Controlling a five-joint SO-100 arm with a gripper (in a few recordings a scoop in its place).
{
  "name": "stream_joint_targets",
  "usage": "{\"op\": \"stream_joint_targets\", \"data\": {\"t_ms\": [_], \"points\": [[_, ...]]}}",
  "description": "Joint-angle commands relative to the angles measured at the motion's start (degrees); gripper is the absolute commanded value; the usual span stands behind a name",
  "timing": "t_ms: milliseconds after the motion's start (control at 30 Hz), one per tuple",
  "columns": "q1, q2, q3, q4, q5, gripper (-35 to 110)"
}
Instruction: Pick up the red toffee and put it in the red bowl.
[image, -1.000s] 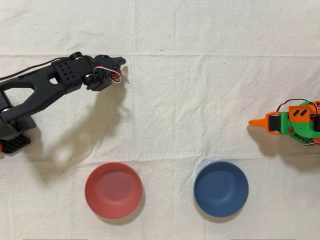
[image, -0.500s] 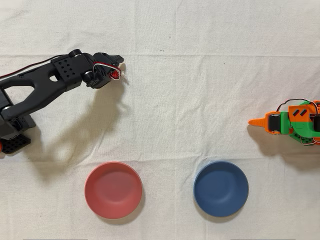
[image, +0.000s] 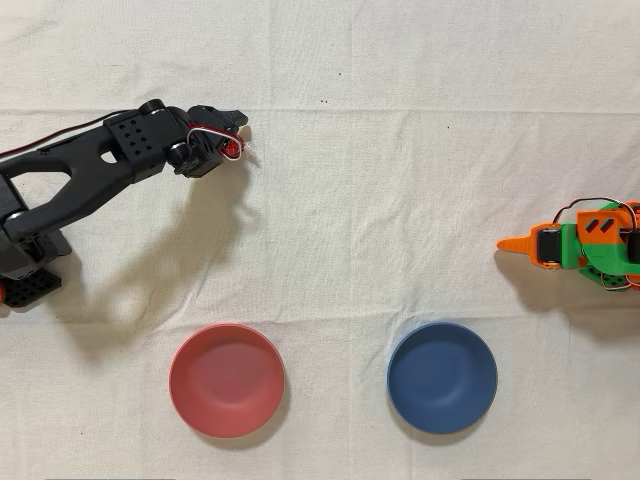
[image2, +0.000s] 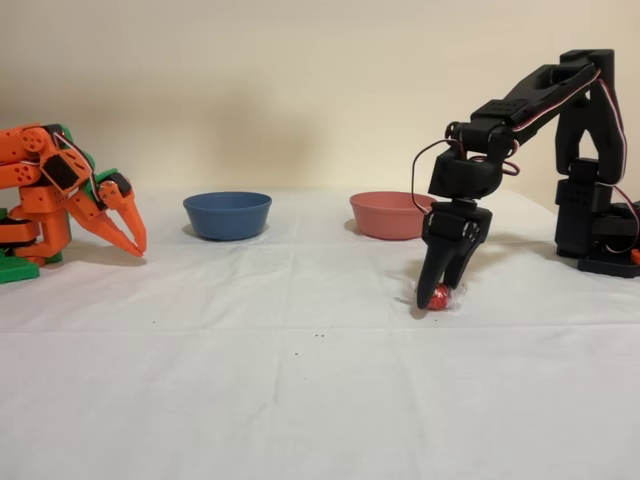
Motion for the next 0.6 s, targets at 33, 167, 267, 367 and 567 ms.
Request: {"op": "stream_joint_targets", "data": {"t_ms": [33, 167, 267, 367, 567], "points": [[-0.4, 1.8, -1.9, -0.2, -1.2, 27], [-0.1, 1.7, -1.9, -0.4, -1.9, 25], [0.3, 1.7, -1.9, -0.4, -2.5, 24], [0.6, 1.8, -1.9, -0.4, -3.1, 24], [1.7, 2.6, -1.5, -0.5, -4.2, 20]]}}
